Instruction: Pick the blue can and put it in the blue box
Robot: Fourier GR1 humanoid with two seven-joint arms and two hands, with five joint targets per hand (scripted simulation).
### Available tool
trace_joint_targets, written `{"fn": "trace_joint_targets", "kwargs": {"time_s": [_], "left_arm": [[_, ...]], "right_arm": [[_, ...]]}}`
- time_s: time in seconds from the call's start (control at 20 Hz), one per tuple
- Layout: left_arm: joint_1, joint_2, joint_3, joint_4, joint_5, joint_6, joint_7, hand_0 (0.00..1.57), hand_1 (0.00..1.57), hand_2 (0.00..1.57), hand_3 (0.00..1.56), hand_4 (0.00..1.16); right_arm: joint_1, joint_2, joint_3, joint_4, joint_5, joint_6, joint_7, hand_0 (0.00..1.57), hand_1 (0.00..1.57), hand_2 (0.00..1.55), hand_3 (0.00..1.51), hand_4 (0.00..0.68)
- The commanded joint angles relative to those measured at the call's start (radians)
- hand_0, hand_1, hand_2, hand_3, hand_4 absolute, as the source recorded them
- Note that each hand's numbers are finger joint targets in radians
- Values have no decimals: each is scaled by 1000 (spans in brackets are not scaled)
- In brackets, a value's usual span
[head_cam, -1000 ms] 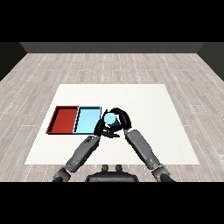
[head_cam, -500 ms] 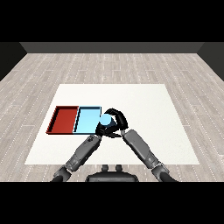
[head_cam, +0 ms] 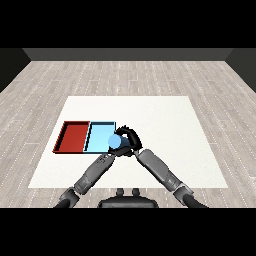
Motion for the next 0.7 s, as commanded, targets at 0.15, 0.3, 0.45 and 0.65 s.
{"fn": "trace_joint_targets", "kwargs": {"time_s": [0.15, 0.3, 0.45, 0.65], "left_arm": [[-35, -24, 42, -9, -10, -30, 8, 0, 0, 0, 0, 428], [22, -38, -8, -31, 61, 108, -64, 699, 699, 797, 535, 714], [-73, -38, 90, 96, 14, 27, -5, 812, 812, 853, 715, 689], [-3, -38, 61, 16, 15, 29, -41, 575, 575, 710, 505, 663]], "right_arm": [[1, 14, 73, 7, -11, -39, -43, 1454, 1454, 1460, 1393, 590], [-13, 14, 59, -23, -42, -41, -15, 1451, 1451, 1454, 1397, 610], [-69, 14, 55, 36, -94, -25, -9, 1443, 1443, 1453, 1393, 602], [-24, 14, 54, 21, -77, -11, -41, 1438, 1438, 1453, 1393, 591]]}}
